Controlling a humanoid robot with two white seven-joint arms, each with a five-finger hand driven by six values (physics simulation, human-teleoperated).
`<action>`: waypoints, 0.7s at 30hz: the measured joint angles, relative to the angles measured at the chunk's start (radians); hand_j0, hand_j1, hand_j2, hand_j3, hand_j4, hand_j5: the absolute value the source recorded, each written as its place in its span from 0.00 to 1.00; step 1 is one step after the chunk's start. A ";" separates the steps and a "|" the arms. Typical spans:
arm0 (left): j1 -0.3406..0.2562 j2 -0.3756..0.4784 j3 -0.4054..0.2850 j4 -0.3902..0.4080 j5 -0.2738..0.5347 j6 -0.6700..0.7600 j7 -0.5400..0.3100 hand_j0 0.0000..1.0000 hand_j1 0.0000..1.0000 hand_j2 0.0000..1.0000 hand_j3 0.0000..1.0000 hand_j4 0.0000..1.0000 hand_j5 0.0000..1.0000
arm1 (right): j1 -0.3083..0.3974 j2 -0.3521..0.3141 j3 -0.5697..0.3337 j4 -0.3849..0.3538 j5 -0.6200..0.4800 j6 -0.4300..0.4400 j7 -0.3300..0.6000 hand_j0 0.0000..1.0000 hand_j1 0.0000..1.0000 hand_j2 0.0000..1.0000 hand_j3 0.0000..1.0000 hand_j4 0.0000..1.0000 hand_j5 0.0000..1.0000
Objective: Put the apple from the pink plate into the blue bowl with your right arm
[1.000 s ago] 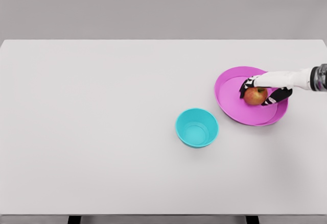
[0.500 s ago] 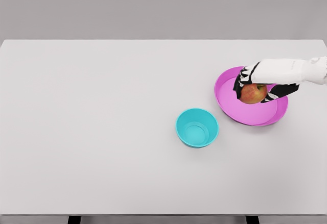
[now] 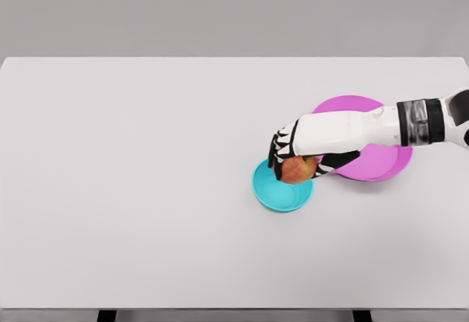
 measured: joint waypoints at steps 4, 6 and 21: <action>0.000 0.000 0.000 0.000 0.000 0.000 0.000 1.00 1.00 1.00 1.00 1.00 1.00 | 0.000 -0.001 -0.006 0.000 0.002 0.000 -0.001 0.78 0.78 0.78 0.78 0.78 0.78; 0.000 0.000 0.000 0.000 0.000 0.000 0.000 1.00 1.00 1.00 1.00 1.00 1.00 | -0.002 -0.006 -0.008 0.000 0.002 0.000 0.000 0.79 0.79 0.79 0.79 0.79 0.79; 0.000 0.000 0.000 0.000 0.000 0.000 0.000 1.00 1.00 1.00 1.00 1.00 1.00 | -0.005 -0.034 -0.018 -0.005 0.004 0.000 0.000 0.84 0.84 0.84 0.84 0.84 0.84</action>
